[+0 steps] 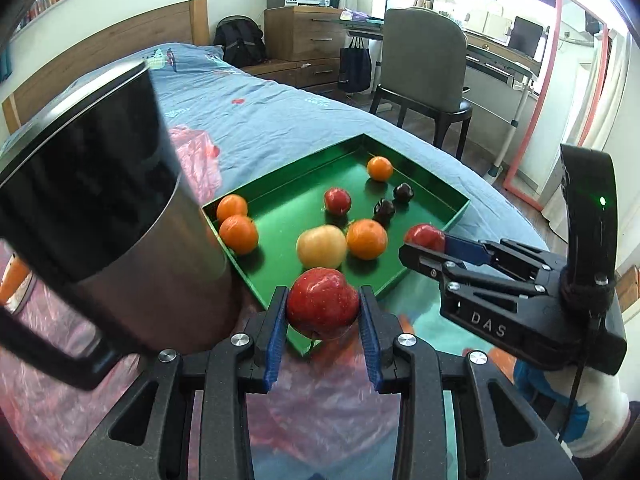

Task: Organize fruits

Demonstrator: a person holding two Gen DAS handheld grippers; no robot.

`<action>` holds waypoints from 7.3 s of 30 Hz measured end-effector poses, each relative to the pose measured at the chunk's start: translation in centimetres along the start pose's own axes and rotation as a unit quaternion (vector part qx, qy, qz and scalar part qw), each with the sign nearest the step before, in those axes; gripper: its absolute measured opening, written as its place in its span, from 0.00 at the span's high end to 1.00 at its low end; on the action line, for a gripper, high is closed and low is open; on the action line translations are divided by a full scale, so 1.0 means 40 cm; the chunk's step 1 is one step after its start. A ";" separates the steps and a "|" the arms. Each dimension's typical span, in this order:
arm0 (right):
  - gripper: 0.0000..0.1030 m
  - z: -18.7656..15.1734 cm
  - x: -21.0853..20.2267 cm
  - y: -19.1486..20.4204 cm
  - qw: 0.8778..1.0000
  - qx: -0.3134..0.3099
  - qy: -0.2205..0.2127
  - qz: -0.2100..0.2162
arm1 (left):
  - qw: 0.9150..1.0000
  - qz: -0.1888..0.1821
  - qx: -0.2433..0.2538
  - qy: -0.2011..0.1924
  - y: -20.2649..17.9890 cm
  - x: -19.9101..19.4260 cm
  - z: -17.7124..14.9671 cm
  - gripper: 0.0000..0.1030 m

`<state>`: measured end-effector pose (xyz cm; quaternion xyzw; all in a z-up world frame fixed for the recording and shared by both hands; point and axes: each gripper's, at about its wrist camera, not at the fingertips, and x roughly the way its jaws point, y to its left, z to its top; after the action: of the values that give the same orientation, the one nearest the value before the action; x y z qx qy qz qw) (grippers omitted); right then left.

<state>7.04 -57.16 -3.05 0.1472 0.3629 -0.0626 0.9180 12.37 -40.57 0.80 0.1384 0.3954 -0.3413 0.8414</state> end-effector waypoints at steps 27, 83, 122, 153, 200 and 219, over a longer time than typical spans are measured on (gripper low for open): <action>0.35 0.079 0.213 -0.166 0.996 -0.025 0.039 -0.076 | 0.996 0.039 -0.032 0.078 0.031 0.415 0.145 0.71; 0.00 -0.236 -0.112 0.522 0.990 -0.134 0.037 0.021 | 0.973 0.158 -0.164 -0.032 0.310 -0.385 -0.434 0.16; 0.00 -0.240 -0.148 0.606 0.984 -0.180 0.009 0.015 | 0.951 0.213 -0.220 -0.036 0.394 -0.445 -0.531 0.09; 0.00 -0.226 -0.139 0.618 0.981 -0.194 0.009 0.012 | 0.947 0.209 -0.242 -0.040 0.435 -0.456 -0.541 0.08; 0.00 -0.183 -0.157 0.471 0.986 -0.164 0.000 -0.020 | 0.967 0.170 -0.190 -0.025 0.313 -0.389 -0.448 0.08; 0.00 -0.185 -0.155 0.468 0.986 -0.163 0.001 -0.022 | 0.967 0.168 -0.189 -0.028 0.311 -0.392 -0.453 0.08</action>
<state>1.89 -37.03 0.26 -0.0126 0.3725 -0.0230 0.9277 3.39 -15.11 0.51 0.0318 0.4002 -0.1178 0.9083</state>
